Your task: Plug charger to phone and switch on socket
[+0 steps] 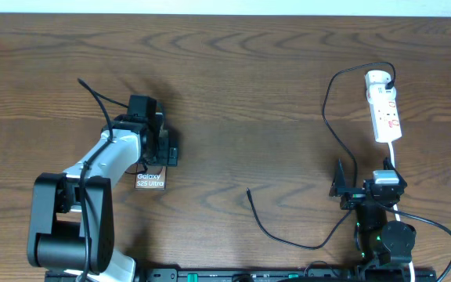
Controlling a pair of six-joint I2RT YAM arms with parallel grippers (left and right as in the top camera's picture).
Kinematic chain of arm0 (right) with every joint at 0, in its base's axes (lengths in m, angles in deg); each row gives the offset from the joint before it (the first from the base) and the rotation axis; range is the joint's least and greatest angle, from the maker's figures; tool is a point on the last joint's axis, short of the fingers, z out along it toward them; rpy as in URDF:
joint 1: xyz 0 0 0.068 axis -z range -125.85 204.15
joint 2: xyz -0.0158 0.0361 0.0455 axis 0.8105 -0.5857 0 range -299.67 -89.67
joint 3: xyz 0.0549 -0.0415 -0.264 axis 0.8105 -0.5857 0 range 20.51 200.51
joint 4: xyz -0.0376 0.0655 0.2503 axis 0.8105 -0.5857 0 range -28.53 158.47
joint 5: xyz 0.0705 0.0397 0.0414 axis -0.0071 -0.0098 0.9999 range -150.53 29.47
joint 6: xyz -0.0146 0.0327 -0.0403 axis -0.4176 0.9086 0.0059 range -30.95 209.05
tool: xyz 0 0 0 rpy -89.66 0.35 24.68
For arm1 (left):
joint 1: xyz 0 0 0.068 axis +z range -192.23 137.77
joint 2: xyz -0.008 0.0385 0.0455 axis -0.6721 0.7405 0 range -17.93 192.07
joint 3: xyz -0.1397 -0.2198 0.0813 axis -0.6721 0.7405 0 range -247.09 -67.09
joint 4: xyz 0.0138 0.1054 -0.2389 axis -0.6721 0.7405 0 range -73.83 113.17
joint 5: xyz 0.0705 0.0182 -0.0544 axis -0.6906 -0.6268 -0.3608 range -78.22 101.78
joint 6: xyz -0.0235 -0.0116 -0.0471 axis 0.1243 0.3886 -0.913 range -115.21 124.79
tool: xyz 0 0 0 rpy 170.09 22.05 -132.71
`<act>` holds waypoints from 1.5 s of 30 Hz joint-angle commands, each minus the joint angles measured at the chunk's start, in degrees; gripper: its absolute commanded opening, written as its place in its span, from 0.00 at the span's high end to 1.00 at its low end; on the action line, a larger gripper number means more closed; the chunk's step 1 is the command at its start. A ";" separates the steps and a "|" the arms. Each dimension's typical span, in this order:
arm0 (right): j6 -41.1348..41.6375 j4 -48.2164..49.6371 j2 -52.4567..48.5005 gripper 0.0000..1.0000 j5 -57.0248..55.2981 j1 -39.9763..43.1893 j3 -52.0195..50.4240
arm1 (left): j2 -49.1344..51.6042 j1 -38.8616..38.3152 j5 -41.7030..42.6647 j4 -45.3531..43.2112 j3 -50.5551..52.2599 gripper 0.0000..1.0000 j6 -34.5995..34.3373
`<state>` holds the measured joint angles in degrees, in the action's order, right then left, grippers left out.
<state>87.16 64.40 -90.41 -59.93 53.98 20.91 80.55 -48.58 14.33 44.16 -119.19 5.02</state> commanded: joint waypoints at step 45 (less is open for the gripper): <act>0.57 -0.28 -0.04 0.01 -0.24 -0.31 -0.07 | 0.46 -0.70 -3.26 -0.02 1.31 0.02 0.35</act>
<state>87.16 64.40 -90.41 -59.93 53.98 20.91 80.55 -49.10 13.54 44.14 -119.19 5.02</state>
